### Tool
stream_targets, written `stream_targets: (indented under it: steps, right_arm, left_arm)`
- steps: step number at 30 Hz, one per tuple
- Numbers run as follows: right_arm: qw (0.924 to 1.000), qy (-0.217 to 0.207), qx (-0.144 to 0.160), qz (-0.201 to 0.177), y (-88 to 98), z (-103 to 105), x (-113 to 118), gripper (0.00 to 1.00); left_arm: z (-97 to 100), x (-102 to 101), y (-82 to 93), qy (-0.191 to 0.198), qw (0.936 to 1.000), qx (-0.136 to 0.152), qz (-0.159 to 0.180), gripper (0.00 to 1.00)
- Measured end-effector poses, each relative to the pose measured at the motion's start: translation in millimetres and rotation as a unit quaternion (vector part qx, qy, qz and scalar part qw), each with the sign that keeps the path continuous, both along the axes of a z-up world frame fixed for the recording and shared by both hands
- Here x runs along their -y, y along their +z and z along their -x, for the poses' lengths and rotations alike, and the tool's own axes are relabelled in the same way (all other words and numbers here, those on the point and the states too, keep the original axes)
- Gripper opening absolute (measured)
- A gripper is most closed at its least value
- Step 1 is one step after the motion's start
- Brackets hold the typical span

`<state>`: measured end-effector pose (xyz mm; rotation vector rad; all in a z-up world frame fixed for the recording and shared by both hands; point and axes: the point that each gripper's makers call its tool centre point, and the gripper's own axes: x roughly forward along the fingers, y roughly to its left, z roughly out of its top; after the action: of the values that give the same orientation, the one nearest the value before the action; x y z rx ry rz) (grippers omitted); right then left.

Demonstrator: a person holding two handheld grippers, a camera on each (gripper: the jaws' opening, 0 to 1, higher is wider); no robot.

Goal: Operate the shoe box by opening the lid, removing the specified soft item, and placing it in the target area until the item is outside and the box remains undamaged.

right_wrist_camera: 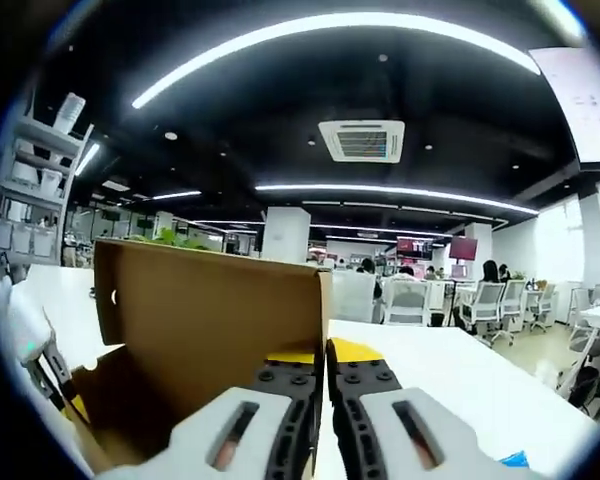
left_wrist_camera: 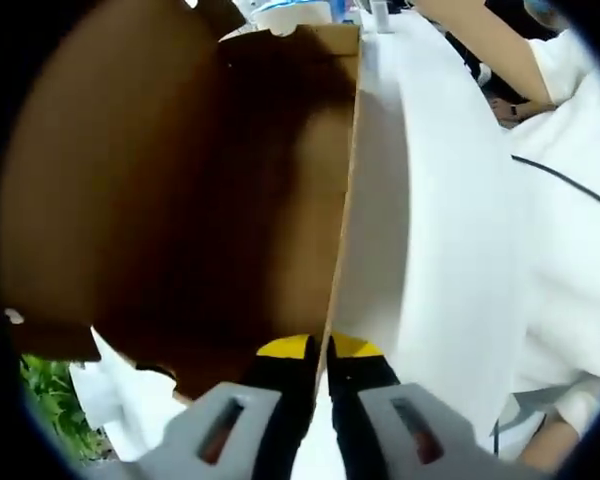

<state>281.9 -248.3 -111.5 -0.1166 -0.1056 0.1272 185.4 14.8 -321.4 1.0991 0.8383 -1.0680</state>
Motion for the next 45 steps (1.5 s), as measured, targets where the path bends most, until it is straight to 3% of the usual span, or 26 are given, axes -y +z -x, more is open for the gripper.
stream_targets:
  steps: [14, 19, 21, 28, 30, 34, 40, 45]
  right_arm:
    - [0.9996, -0.009, 0.015, 0.021, -1.7, 12.6, 0.1, 0.0]
    - [0.9992, -0.019, 0.027, 0.021, -5.6, 20.9, 1.5, 0.0]
    - [0.9994, -0.01, 0.034, 0.003, -4.7, 23.0, 0.6, 0.0]
    - [0.9992, -0.019, 0.03, 0.019, -8.8, 25.6, 3.0, 0.0]
    - [0.9991, -0.021, 0.034, 0.018, -9.8, 27.1, 3.5, 0.0]
    - [0.9986, -0.027, 0.042, 0.017, -15.0, 30.2, 3.3, 0.0]
    - [0.9957, -0.02, 0.085, 0.03, -3.5, 35.5, -4.4, 0.0]
    - [0.9963, -0.017, 0.081, 0.024, -3.7, 34.0, -2.0, 0.0]
  left_arm:
    - [-1.7, -0.7, 0.8, 0.002, 1.0, 0.006, 0.002, 0.06]
    - [-0.5, -0.3, 0.8, -0.008, 1.0, 0.001, 0.005, 0.06]
    - [-0.8, -0.1, 1.2, -0.005, 1.0, 0.001, 0.009, 0.06]
    - [-3.9, 0.7, 1.5, -0.016, 0.9997, 0.007, 0.017, 0.08]
    - [-4.0, 1.3, 1.2, -0.012, 0.9996, 0.018, 0.018, 0.09]
    - [-6.9, 5.6, 5.6, -0.011, 0.9976, 0.034, 0.059, 0.15]
    - [-9.3, 4.6, 6.9, -0.005, 0.9969, 0.041, 0.068, 0.15]
    - [-17.8, 4.5, 7.4, 0.002, 0.9959, 0.058, 0.069, 0.13]
